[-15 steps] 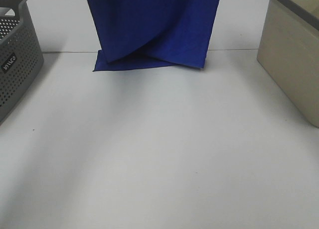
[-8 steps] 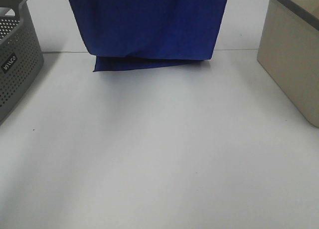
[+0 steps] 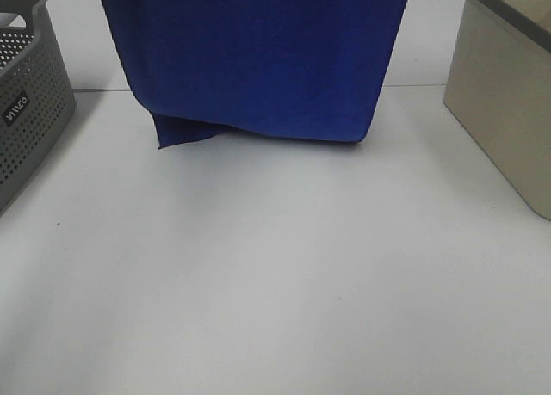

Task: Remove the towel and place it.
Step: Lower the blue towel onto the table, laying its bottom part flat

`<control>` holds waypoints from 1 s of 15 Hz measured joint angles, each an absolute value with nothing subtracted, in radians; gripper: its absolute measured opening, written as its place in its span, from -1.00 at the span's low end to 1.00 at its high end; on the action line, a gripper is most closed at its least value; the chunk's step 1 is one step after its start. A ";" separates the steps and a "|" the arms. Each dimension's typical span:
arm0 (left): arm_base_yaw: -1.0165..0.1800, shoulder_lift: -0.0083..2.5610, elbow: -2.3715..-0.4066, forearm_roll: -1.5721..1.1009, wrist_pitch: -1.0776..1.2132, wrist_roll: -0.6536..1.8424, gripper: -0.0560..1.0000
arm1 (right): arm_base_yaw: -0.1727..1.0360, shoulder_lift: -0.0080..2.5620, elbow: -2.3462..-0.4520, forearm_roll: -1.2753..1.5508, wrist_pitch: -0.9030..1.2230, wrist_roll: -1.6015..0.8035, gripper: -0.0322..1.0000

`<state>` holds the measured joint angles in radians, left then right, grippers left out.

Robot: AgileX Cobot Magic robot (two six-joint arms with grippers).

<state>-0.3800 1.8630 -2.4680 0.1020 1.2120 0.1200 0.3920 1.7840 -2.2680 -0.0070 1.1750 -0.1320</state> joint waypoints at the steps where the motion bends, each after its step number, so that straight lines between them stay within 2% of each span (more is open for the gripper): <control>1: -0.380 1.856 -2.461 0.106 1.215 0.126 -0.89 | 0.392 1.780 -2.268 0.006 1.185 -0.141 -0.91; 3: -0.380 1.852 -2.460 0.145 1.216 0.159 -0.89 | 0.392 1.779 -2.268 0.018 1.132 -0.150 -0.91; 6: -0.380 1.854 -2.460 0.226 1.174 0.181 -0.89 | 0.392 1.779 -2.268 0.019 0.878 -0.155 -0.91; 14: -0.378 1.996 -2.460 0.415 0.664 0.169 -0.89 | 0.379 1.874 -2.267 -0.060 0.542 -0.155 -0.91; 15: -0.378 2.040 -2.460 0.469 0.516 0.169 -0.89 | 0.355 1.889 -2.267 -0.065 0.473 -0.154 -0.91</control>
<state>-0.3780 2.0400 -2.4600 0.4690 0.5160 0.1690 0.3550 1.8890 -2.2670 -0.0650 0.4730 -0.1540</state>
